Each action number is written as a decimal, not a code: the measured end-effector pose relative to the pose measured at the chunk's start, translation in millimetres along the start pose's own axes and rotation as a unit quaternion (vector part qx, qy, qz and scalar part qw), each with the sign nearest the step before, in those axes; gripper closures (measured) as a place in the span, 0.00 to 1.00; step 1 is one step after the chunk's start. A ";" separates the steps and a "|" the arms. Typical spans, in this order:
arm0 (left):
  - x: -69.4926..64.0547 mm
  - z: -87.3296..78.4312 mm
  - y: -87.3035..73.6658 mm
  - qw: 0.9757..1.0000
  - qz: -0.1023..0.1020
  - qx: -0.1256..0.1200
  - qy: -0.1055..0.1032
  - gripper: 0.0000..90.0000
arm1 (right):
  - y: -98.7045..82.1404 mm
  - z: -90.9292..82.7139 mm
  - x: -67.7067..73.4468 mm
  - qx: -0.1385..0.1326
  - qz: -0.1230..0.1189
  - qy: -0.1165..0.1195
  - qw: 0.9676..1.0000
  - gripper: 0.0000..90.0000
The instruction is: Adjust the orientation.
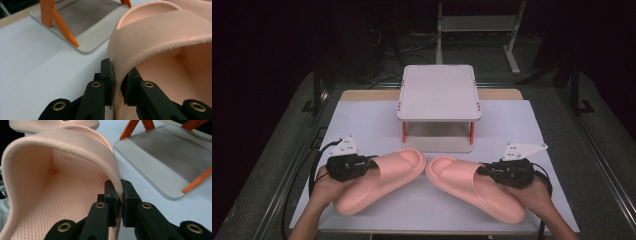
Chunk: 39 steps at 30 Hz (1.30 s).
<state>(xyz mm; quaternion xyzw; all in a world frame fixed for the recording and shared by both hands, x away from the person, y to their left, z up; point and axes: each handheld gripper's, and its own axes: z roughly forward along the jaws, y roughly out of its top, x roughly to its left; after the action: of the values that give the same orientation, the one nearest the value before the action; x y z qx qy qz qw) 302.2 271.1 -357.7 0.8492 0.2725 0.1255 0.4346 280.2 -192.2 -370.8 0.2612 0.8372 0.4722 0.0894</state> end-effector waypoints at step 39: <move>20.4 -28.8 61.9 0.999 0.027 -0.014 -0.009 0.90 | 65.1 -26.9 -17.8 -0.048 -0.025 -0.001 0.999 0.93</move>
<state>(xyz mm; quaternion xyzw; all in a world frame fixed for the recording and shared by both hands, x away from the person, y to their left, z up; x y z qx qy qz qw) 327.9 272.7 -291.3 0.8511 0.2435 0.1334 0.4456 307.6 -194.2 -303.6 0.2358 0.8199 0.5090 0.1144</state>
